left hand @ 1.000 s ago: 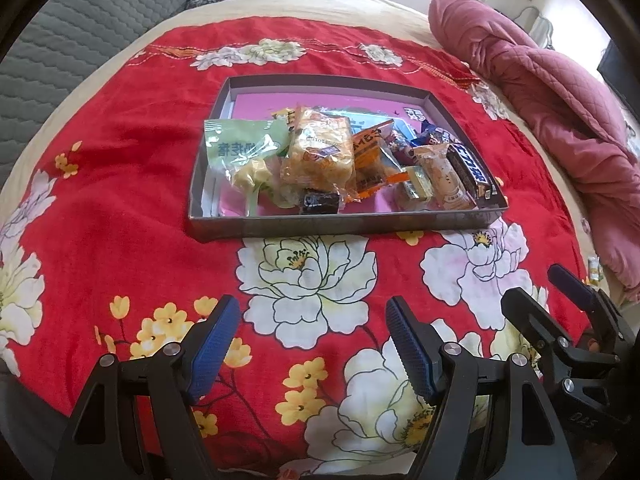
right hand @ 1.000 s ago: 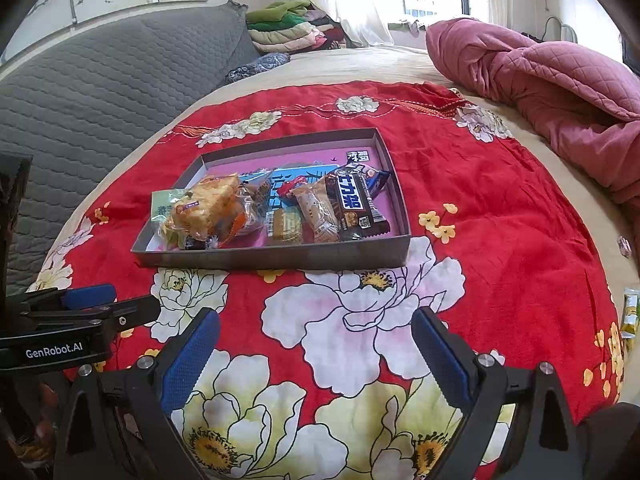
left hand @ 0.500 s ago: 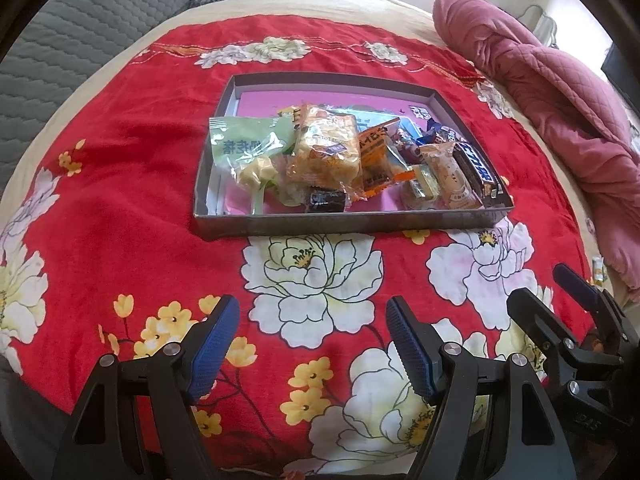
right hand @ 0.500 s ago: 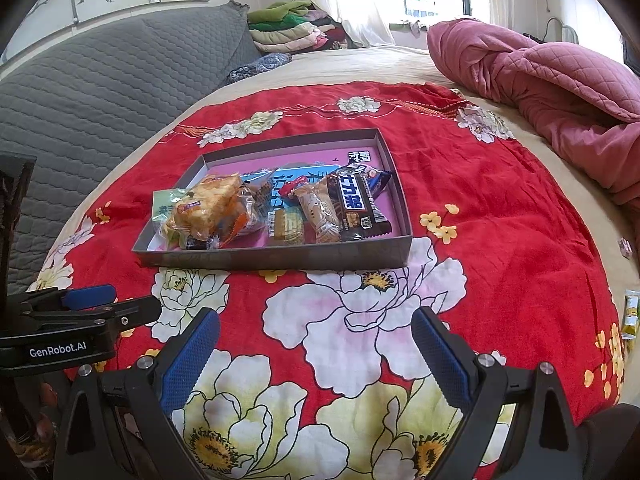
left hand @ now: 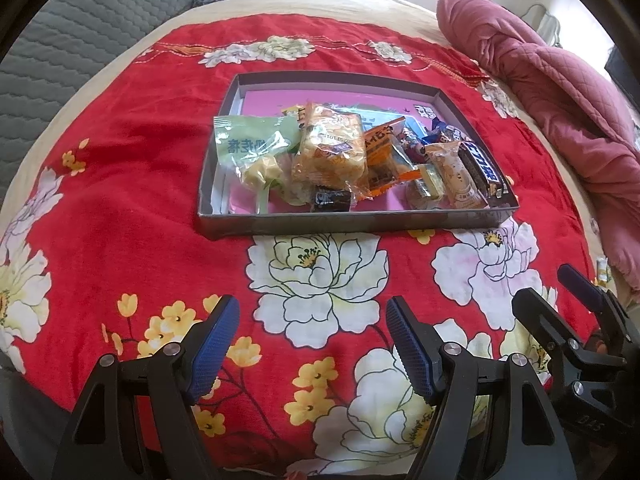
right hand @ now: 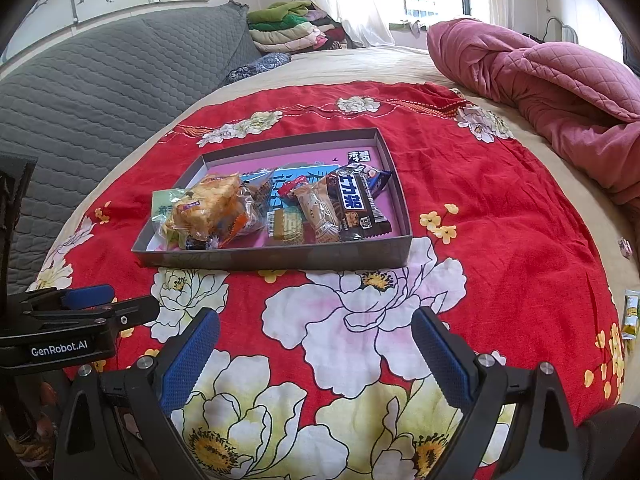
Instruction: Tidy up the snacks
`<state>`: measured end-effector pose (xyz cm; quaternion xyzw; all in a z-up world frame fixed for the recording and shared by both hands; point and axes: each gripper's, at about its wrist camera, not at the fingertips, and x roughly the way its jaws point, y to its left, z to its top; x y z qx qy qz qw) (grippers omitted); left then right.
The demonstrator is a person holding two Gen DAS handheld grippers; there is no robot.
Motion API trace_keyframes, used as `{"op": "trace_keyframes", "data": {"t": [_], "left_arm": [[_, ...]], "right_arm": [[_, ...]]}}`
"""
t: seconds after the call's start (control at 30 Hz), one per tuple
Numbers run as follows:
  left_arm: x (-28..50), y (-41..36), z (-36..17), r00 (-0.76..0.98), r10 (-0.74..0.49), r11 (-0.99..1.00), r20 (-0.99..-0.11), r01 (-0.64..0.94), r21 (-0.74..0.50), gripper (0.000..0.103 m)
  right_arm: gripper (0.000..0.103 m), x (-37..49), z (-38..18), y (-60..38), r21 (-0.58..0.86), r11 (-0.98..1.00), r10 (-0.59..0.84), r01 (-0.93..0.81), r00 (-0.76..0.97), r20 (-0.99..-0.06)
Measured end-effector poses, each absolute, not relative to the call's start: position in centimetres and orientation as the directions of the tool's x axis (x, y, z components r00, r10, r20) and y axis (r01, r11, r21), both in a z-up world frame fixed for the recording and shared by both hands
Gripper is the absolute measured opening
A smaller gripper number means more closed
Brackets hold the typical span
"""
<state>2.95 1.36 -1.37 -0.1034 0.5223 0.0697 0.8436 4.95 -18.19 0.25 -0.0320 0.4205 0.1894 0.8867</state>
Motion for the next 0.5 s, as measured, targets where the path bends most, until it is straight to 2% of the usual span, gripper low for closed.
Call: {"op": "trace_keyframes", "data": {"t": [0.4,0.5], "left_arm": [[3.6,2.8,-1.6,0.502,-0.017,0.958,-0.865,-0.238,-0.157,0.077],[4.7,5.1,-0.5,0.544,0.045,0.957,-0.838,-0.265,-0.12,0.077]], "right_arm": [[0.097,6.6,-0.5,-18.8,0.147,0.927,0.333,-0.345,0.576,-0.747],[0.097,8.3,-0.7,-20.5,0.185,0.941,0.322,-0.282,0.585,-0.744]]}}
